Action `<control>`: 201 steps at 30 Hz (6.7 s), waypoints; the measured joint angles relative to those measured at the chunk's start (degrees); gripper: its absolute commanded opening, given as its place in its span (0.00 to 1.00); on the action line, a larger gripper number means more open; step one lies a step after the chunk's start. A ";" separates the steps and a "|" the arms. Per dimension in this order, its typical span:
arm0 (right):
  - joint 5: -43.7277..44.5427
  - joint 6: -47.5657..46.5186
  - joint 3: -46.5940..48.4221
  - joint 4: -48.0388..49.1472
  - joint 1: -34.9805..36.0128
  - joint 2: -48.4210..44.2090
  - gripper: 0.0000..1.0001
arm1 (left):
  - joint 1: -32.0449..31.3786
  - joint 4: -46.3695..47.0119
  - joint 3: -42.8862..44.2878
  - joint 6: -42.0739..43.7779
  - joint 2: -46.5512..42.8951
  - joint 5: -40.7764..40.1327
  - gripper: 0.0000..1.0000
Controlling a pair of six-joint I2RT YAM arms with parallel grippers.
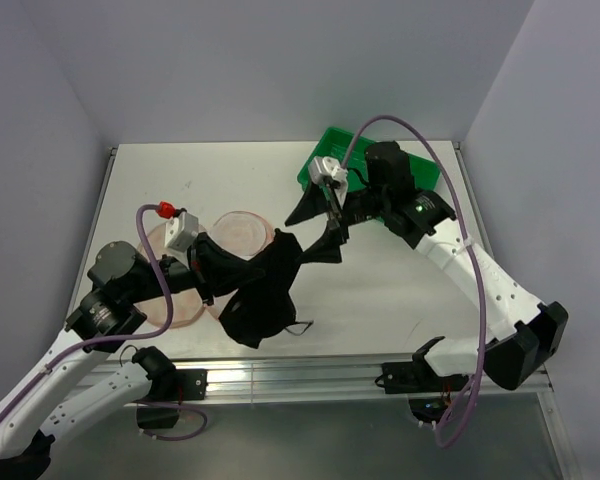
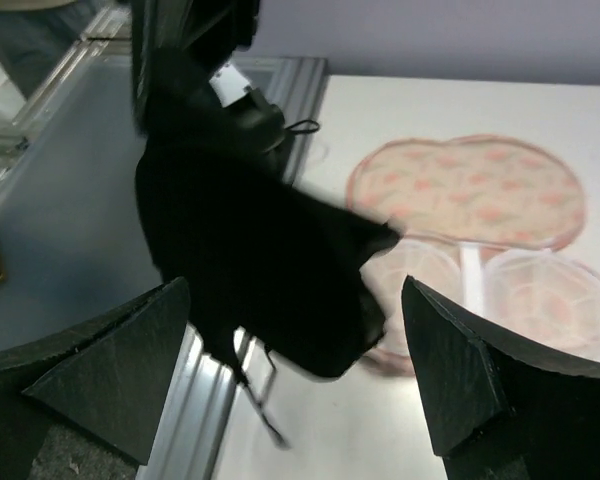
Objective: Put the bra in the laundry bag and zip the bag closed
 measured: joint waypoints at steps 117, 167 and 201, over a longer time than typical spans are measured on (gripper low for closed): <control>29.46 25.00 24.00 1.84 8.83 44.04 0.00 | 0.00 -15.32 -2.95 0.76 -15.85 -51.08 0.99; 59.89 42.34 2.56 23.47 5.62 32.30 0.42 | 0.00 -14.43 -5.05 -2.21 -14.10 -53.64 0.88; 63.04 66.29 -27.61 46.77 9.14 31.21 0.33 | 0.00 -19.98 -7.63 -6.43 -13.33 -58.60 0.80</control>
